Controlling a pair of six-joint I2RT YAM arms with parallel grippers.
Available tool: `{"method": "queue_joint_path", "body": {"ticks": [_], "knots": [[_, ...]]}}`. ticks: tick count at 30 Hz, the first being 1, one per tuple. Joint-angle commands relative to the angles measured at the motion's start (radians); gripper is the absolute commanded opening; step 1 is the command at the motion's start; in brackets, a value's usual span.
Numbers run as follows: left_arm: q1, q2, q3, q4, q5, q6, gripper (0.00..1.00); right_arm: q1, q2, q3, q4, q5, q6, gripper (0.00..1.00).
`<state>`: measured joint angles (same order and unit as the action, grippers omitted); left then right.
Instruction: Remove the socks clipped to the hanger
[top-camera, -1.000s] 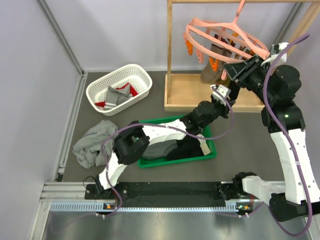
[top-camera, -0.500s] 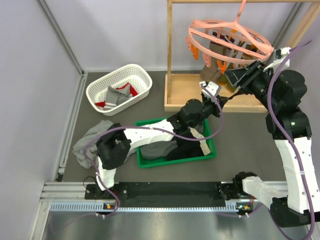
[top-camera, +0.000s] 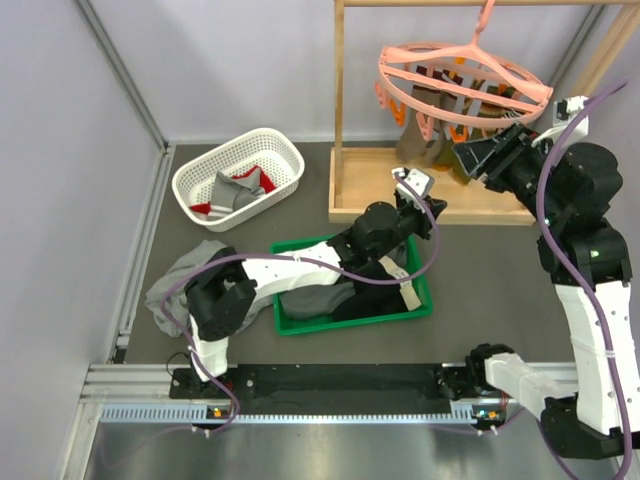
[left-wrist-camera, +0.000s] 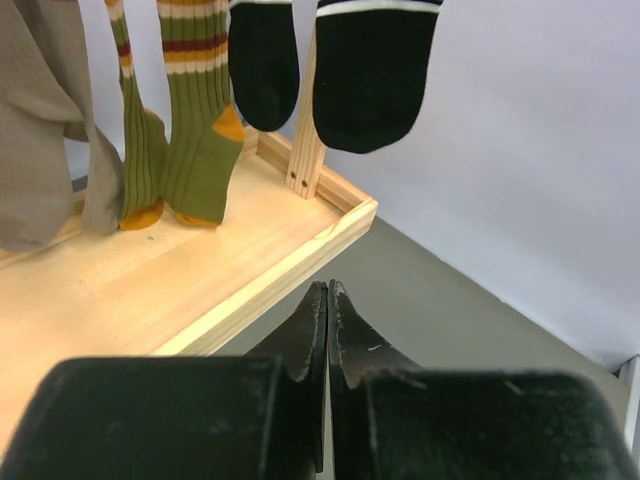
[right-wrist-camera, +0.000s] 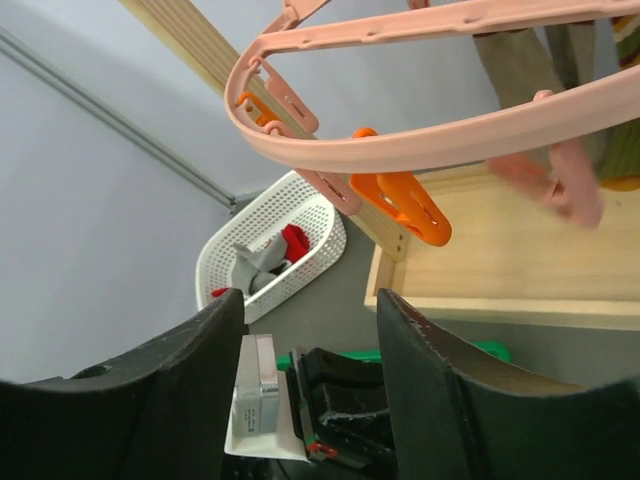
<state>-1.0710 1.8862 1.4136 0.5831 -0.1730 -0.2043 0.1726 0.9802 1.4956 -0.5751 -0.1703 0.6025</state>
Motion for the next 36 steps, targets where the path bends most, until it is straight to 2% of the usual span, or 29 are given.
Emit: {"method": "queue_joint_path", "body": {"ticks": [1,3,4,5,7,10,13,14,17,20,21,22,23,26,31,33,36], "knots": [[0.006,-0.075,-0.024,0.058,0.003,0.011,0.00,-0.001,-0.055,0.000,-0.008,0.089,-0.122,0.57],[0.005,-0.091,-0.031,0.047,-0.003,0.011,0.01,-0.002,-0.080,-0.024,-0.012,0.139,-0.187,0.59],[0.005,-0.098,-0.045,0.035,-0.008,0.014,0.13,-0.002,-0.087,-0.049,-0.009,0.167,-0.205,0.60],[0.006,-0.116,-0.054,0.031,-0.019,0.020,0.21,-0.001,-0.107,-0.061,-0.006,0.202,-0.231,0.61],[0.006,-0.136,-0.088,0.018,-0.034,0.026,0.49,-0.002,-0.126,-0.096,0.018,0.248,-0.254,0.62],[0.008,-0.183,-0.134,0.003,-0.043,0.037,0.68,-0.001,-0.161,-0.133,0.046,0.302,-0.299,0.64],[0.013,-0.232,-0.175,-0.028,-0.048,0.049,0.77,-0.002,-0.175,-0.165,0.063,0.371,-0.325,0.66],[0.011,-0.257,-0.186,-0.038,-0.051,0.054,0.87,-0.004,-0.175,-0.179,0.073,0.385,-0.351,0.66],[0.013,-0.307,-0.228,-0.051,-0.054,0.062,0.96,-0.047,-0.164,-0.207,0.089,0.405,-0.388,0.67],[0.013,-0.357,-0.261,-0.074,-0.052,0.065,0.99,-0.168,-0.182,-0.250,0.133,0.306,-0.376,0.68],[0.011,-0.366,-0.277,-0.084,-0.054,0.066,0.99,-0.249,-0.184,-0.258,0.138,0.235,-0.354,0.68],[0.011,-0.377,-0.284,-0.088,-0.060,0.068,0.99,-0.315,-0.186,-0.279,0.150,0.066,-0.298,0.68],[0.013,-0.395,-0.294,-0.091,-0.066,0.072,0.99,-0.438,-0.187,-0.300,0.202,-0.010,-0.271,0.68],[0.014,-0.427,-0.323,-0.103,-0.082,0.077,0.99,-0.571,-0.189,-0.406,0.306,-0.191,-0.228,0.67],[0.013,-0.470,-0.344,-0.134,-0.062,0.075,0.99,-0.637,-0.126,-0.529,0.567,-0.513,-0.219,0.68],[0.013,-0.481,-0.349,-0.138,-0.059,0.074,0.99,-0.637,-0.101,-0.570,0.656,-0.561,-0.239,0.69],[0.014,-0.496,-0.349,-0.143,-0.054,0.077,0.99,-0.637,-0.086,-0.597,0.704,-0.548,-0.296,0.72]]}}
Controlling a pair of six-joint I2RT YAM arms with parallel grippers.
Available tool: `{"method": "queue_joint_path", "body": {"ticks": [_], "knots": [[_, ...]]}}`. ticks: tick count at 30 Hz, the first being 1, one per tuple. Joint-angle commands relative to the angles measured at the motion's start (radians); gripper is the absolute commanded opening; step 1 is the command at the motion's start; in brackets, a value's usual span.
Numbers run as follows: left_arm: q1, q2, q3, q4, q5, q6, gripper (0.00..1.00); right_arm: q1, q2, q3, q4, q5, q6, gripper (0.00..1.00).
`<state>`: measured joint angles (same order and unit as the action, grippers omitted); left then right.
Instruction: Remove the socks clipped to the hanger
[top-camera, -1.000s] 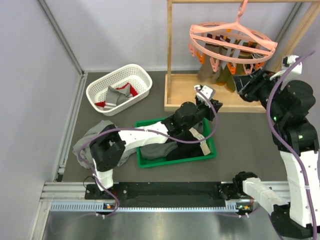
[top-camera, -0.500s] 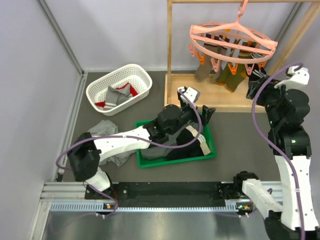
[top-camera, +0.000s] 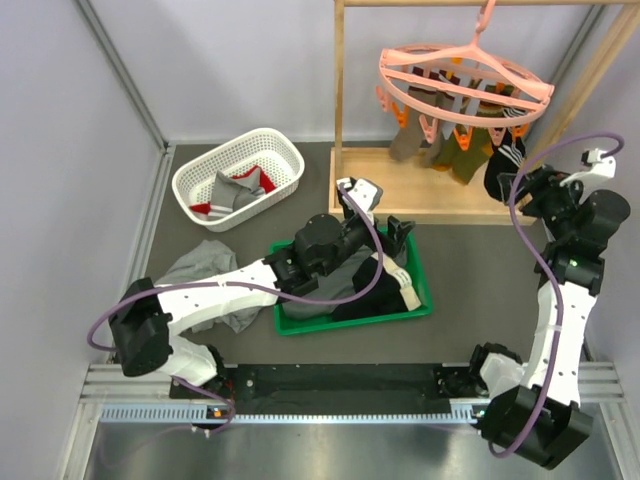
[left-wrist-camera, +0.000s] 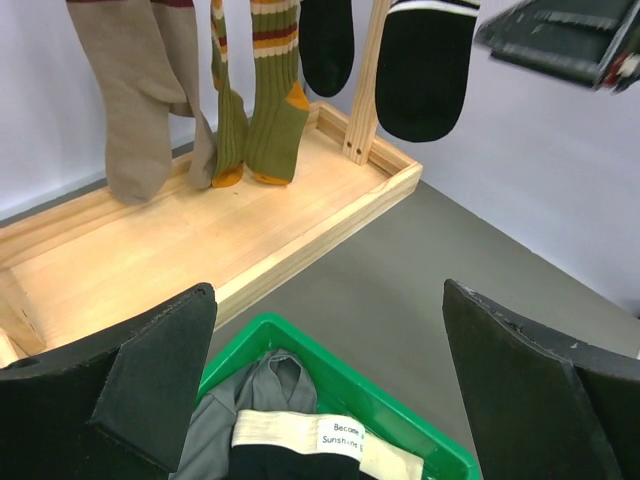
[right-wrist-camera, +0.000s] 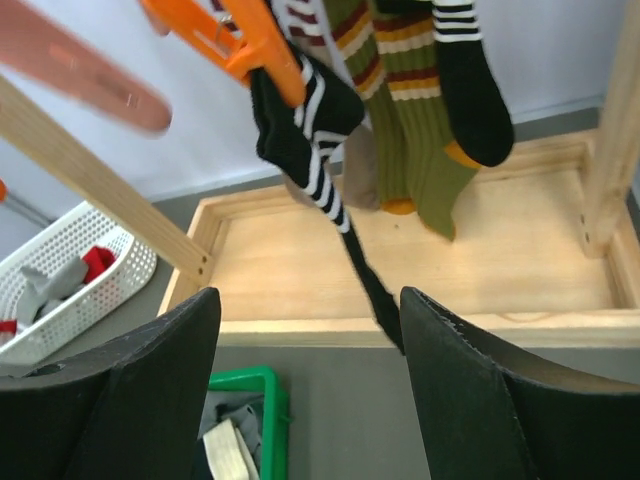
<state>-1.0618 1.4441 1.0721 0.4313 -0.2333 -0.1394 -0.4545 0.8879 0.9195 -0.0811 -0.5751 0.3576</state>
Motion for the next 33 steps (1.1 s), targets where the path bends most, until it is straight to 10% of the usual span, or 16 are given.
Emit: {"method": "queue_joint_path", "body": {"ticks": [1,22,28,33], "knots": [[0.003,-0.057,-0.006,0.009,0.006,0.015,0.99,-0.010,0.014,-0.019,0.218,-0.141,-0.084,0.73],[0.003,-0.010,0.031,0.044,0.035,0.026,0.98,0.034,0.174,0.024,0.287,-0.154,-0.123,0.66],[0.003,-0.017,0.020,0.053,0.038,0.027,0.98,0.074,0.183,0.033,0.250,-0.092,-0.121,0.42],[0.005,-0.030,0.002,0.069,0.040,0.027,0.98,0.099,0.181,0.090,0.173,-0.043,-0.079,0.00]]}}
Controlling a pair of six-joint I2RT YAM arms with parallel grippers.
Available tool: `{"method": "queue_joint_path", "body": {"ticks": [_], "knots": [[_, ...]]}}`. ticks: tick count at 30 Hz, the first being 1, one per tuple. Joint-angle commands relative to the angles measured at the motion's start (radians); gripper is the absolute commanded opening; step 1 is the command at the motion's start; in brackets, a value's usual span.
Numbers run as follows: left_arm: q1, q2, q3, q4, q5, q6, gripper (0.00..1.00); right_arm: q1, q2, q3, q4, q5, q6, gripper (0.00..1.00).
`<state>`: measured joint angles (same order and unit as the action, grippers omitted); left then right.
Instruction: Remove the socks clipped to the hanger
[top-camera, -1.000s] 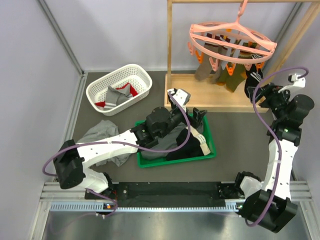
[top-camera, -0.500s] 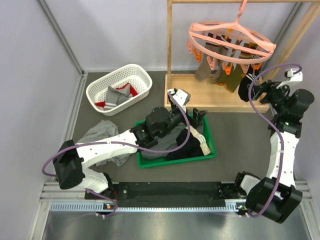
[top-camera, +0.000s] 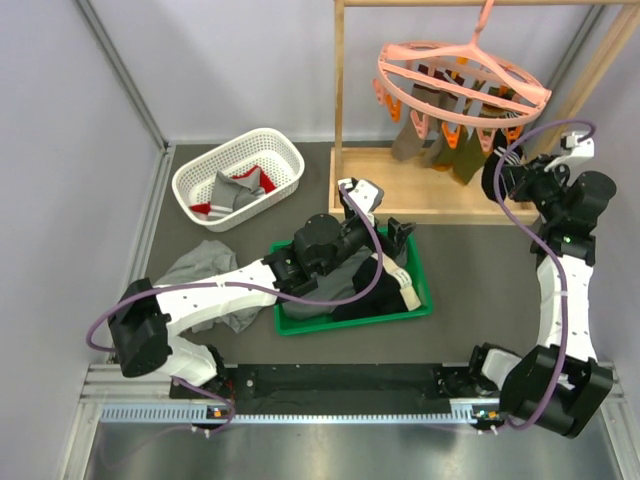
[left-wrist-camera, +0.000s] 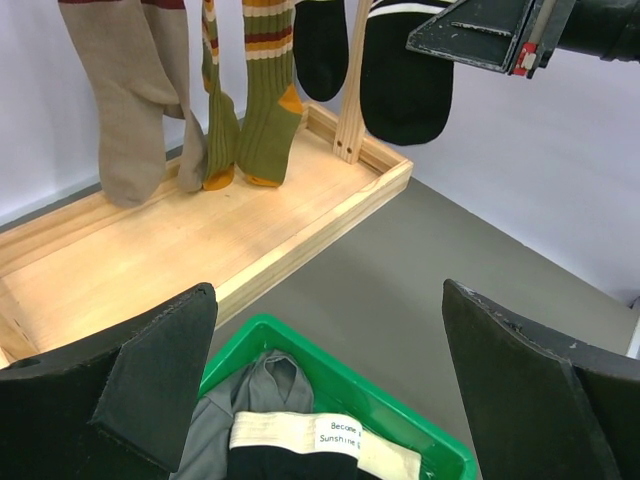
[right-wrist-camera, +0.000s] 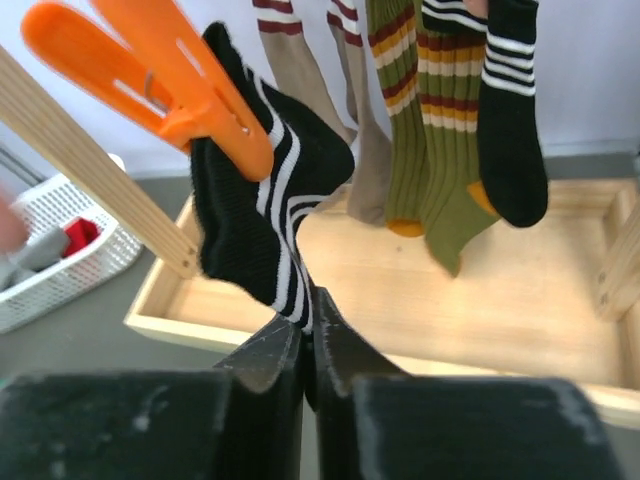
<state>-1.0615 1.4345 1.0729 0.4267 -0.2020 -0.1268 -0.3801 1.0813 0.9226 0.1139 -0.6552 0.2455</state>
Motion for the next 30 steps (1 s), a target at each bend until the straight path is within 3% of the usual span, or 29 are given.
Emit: {"method": "queue_joint_path", "body": {"ticks": [1,8,12,22,30], "knots": [[0.003,-0.020,0.002,0.073,0.009,0.015,0.98,0.041,-0.017,0.093,-0.029,0.028,0.064,0.00],[0.005,0.007,0.041,0.080,0.006,-0.007,0.99,0.199,-0.093,0.165,-0.203,0.077,0.124,0.00],[0.005,0.055,0.093,0.067,0.019,-0.010,0.99,0.219,-0.138,0.206,-0.276,0.092,0.190,0.00],[0.005,0.208,0.323,0.026,0.128,0.001,0.99,0.254,-0.254,0.177,-0.229,0.072,0.377,0.00],[0.003,0.297,0.418,0.021,0.197,-0.017,0.99,0.274,-0.261,0.173,-0.206,0.066,0.474,0.00]]}}
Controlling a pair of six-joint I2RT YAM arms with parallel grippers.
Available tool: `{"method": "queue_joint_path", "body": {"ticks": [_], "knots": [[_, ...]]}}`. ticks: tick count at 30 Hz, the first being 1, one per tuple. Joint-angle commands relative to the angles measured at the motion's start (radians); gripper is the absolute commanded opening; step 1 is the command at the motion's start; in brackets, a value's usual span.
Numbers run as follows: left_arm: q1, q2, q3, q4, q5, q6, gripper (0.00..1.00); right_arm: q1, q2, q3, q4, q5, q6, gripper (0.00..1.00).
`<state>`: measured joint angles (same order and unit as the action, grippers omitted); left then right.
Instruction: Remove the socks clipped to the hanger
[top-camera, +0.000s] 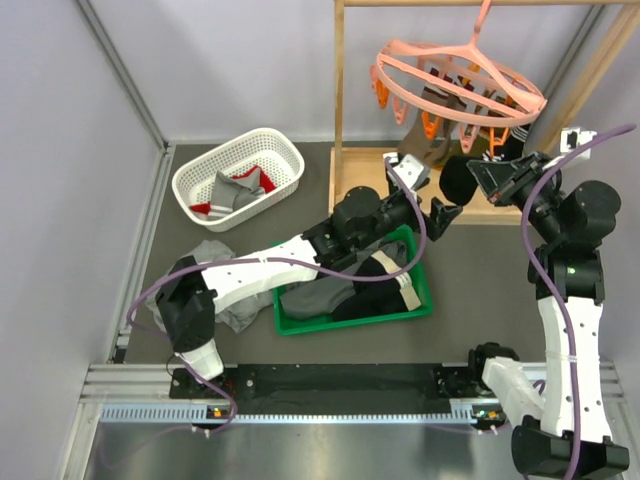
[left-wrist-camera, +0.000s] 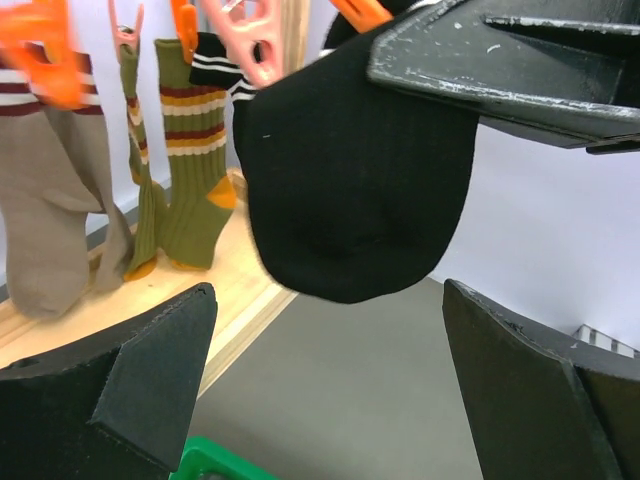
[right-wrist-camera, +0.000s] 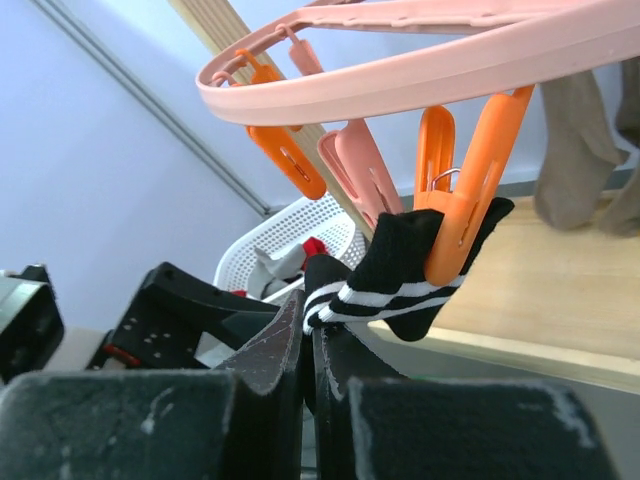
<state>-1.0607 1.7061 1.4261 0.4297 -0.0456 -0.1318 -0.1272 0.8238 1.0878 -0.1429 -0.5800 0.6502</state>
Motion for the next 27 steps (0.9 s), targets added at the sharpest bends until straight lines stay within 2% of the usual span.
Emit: {"method": "queue_joint_path", "body": {"ticks": [1,8,10,12,13,15,16,17,19,20,23,27], "knots": [[0.002,0.041,0.071,0.018,0.038,-0.012,0.99,0.026,-0.005,0.004,0.051,-0.004,0.072,0.00],[0.002,0.112,0.135,0.015,0.003,0.004,0.99,0.037,-0.008,-0.012,0.055,0.008,0.118,0.00],[0.002,0.121,0.143,0.026,0.003,0.008,0.91,0.038,-0.011,-0.016,0.054,0.008,0.120,0.00],[0.002,0.124,0.142,0.035,0.003,0.009,0.76,0.037,-0.012,-0.014,0.034,0.008,0.112,0.00],[0.001,0.119,0.139,0.040,0.004,0.011,0.49,0.038,-0.012,-0.014,0.025,0.008,0.112,0.00],[0.002,0.116,0.129,0.049,0.012,0.008,0.31,0.037,-0.012,-0.011,0.011,0.008,0.101,0.00],[0.002,0.110,0.126,0.049,0.013,0.005,0.13,0.038,-0.014,-0.006,-0.009,0.012,0.094,0.01],[0.002,0.106,0.126,0.040,0.018,0.003,0.00,0.038,-0.012,0.000,-0.021,0.017,0.082,0.09],[0.002,0.093,0.116,0.038,0.013,-0.008,0.00,0.038,-0.006,0.033,-0.094,0.034,0.066,0.19],[0.004,0.089,0.108,0.040,0.013,-0.011,0.00,0.038,-0.002,0.052,-0.131,0.045,0.036,0.30],[0.002,0.060,0.073,0.037,0.018,-0.014,0.00,0.037,0.009,0.133,-0.255,0.089,-0.027,0.48],[0.002,0.024,0.013,0.050,0.032,-0.015,0.00,0.038,0.038,0.298,-0.426,0.166,-0.096,0.57]]}}
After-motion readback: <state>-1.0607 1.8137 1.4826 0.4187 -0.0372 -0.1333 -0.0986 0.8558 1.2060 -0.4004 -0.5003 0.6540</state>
